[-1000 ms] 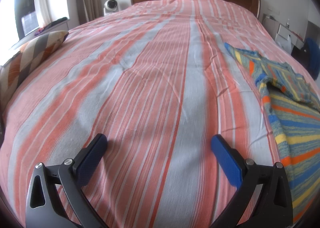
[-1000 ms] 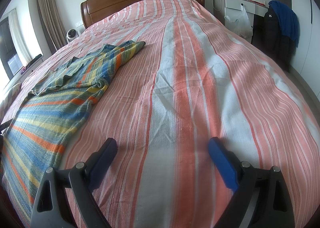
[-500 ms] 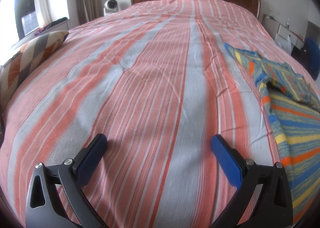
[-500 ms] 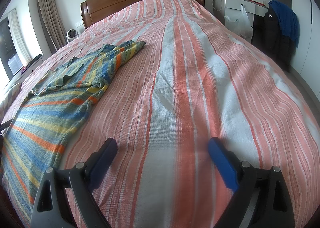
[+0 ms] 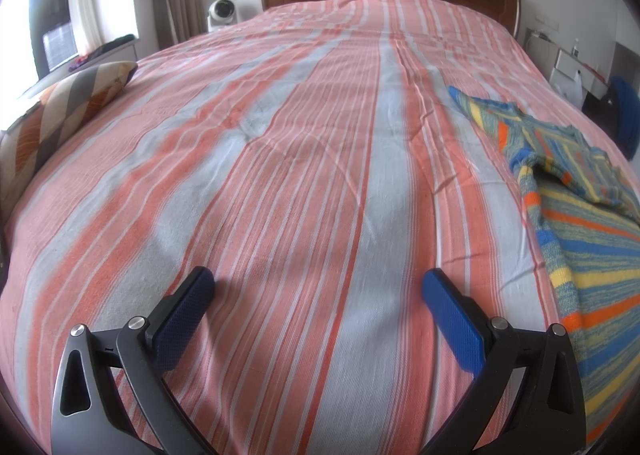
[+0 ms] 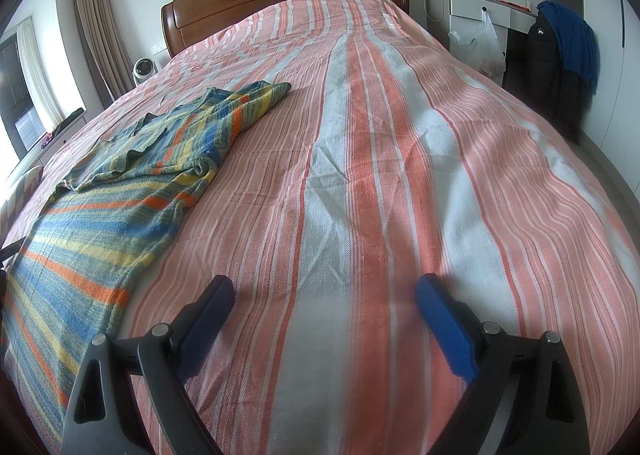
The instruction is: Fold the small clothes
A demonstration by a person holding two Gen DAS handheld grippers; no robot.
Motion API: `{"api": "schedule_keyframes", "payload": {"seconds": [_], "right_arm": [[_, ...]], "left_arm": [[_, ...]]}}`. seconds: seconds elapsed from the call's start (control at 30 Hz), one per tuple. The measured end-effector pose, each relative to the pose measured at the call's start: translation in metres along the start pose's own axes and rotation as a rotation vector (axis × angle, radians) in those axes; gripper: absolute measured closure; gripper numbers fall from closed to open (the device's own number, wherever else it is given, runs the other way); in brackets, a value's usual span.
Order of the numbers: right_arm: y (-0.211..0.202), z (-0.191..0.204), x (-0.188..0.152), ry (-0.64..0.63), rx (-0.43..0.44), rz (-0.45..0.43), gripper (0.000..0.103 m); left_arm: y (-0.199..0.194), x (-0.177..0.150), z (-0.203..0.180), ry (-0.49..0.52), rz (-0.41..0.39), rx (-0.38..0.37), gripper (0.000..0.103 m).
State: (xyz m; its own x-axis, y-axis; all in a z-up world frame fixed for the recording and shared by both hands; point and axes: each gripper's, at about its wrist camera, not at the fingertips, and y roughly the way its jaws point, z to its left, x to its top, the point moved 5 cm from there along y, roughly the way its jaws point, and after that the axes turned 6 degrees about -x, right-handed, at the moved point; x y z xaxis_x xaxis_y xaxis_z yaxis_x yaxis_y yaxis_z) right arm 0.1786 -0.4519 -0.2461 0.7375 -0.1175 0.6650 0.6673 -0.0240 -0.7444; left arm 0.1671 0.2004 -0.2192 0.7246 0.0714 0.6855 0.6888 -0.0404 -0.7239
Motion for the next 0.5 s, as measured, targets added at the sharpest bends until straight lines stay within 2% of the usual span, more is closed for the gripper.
{"api": "schedule_keyframes", "payload": {"seconds": [0.5], "right_arm": [[0.0006, 0.0014, 0.0003, -0.007, -0.011, 0.021, 0.011]], "left_arm": [[-0.0005, 0.0003, -0.0001, -0.002, -0.004, -0.002, 0.000]]}}
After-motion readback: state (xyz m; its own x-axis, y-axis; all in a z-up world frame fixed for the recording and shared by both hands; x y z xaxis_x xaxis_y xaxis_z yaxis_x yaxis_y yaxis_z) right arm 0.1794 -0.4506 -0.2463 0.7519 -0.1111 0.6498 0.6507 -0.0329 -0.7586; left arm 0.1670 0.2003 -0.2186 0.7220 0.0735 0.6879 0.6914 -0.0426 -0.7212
